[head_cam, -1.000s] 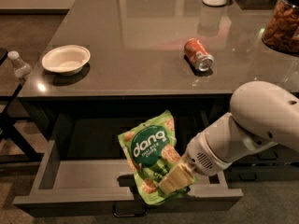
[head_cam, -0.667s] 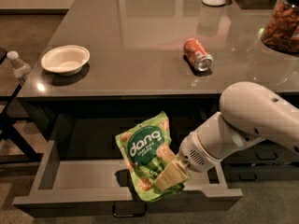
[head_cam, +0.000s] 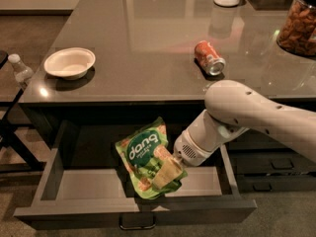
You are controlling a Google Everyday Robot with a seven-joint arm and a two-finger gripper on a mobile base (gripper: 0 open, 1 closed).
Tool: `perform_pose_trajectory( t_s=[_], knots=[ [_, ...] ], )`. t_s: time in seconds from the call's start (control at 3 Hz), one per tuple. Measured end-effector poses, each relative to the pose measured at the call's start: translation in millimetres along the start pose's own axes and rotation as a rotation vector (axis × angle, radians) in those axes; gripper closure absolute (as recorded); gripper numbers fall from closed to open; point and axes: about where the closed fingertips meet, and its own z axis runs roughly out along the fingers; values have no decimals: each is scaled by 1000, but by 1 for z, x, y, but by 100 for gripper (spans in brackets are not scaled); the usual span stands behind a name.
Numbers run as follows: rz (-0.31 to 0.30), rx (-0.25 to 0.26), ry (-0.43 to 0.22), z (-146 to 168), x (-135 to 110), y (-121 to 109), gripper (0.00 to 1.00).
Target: Place green rice chip bag into top drawer
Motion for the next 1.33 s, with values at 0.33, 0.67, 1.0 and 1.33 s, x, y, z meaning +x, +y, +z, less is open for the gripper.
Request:
perform_pose_trajectory(
  t_s=[0.33, 0.67, 1.0, 1.33],
  knots=[
    [10, -1, -25, 10, -7, -12, 100],
    [8, 4, -37, 18, -20, -30, 100],
    [-1, 19, -29, 26, -29, -41, 100],
    [-22, 16, -17, 40, -34, -48, 100]
  ],
)
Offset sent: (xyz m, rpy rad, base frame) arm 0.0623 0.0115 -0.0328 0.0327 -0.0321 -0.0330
